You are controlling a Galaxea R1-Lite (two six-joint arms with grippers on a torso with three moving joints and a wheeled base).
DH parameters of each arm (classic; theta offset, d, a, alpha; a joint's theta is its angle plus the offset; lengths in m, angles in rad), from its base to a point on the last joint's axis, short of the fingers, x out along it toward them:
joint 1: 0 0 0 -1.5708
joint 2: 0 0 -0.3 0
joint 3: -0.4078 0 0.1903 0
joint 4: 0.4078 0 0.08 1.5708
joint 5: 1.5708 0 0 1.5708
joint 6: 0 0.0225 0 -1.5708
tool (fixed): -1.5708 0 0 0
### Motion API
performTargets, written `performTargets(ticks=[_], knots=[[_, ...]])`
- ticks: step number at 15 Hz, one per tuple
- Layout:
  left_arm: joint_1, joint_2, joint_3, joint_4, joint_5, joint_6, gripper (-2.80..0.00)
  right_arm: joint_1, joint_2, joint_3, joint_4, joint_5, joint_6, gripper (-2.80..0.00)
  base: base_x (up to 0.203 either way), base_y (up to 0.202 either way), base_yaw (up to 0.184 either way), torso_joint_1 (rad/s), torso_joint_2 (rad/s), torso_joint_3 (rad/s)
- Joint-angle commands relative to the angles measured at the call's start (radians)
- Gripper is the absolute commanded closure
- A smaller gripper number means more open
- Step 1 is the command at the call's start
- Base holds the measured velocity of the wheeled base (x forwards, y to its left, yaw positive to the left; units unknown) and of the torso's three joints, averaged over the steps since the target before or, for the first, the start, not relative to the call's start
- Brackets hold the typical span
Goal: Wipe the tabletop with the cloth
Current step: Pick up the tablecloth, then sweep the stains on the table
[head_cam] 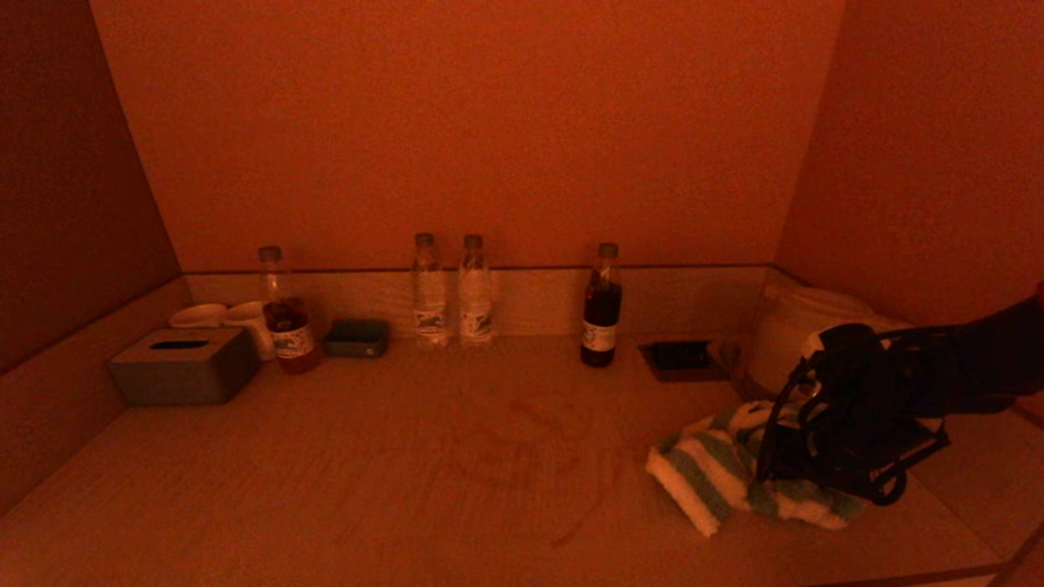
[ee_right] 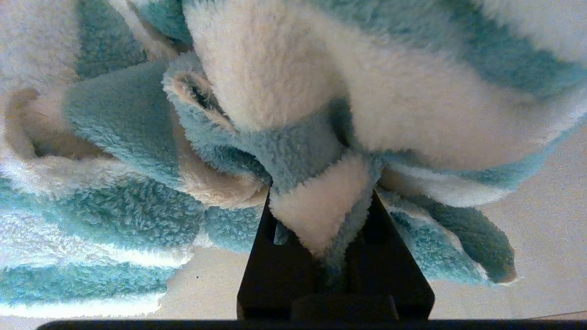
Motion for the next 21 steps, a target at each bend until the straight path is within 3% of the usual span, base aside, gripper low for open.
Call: performTargets(ticks=[1, 5, 10, 13, 16, 21], knots=[[-0.001, 0.000, 0.000, 0.000, 0.001, 0.001, 0.00, 0.002, -0.009, 0.003, 0.004, 0.004, 0.002, 0.00, 0.000, 0.000, 0.000, 0.000, 0.00, 0.000], [0.000, 0.000, 0.000, 0.000, 0.001, 0.001, 0.00, 0.014, -0.070, 0.009, 0.017, 0.030, 0.004, 0.00, 0.000, 0.000, 0.000, 0.000, 0.00, 0.000], [0.000, 0.000, 0.000, 0.000, -0.001, 0.001, 0.00, 0.042, -0.308, 0.007, 0.067, 0.036, 0.006, 0.00, 0.000, 0.000, 0.000, 0.000, 0.00, 0.000], [-0.001, 0.000, 0.000, 0.000, -0.001, 0.001, 0.00, 0.044, -0.326, 0.001, 0.078, 0.036, 0.006, 0.00, 0.000, 0.000, 0.000, 0.000, 0.00, 0.000], [-0.001, 0.000, 0.000, 0.000, -0.001, 0.001, 0.00, 0.044, -0.540, -0.055, 0.123, 0.047, 0.007, 0.00, 0.000, 0.000, 0.000, 0.000, 0.00, 0.000], [-0.001, 0.000, 0.000, 0.000, -0.001, 0.001, 0.00, 0.044, -0.774, -0.173, 0.167, 0.157, 0.042, 0.00, 0.000, 0.000, 0.000, 0.000, 0.00, 0.000]])
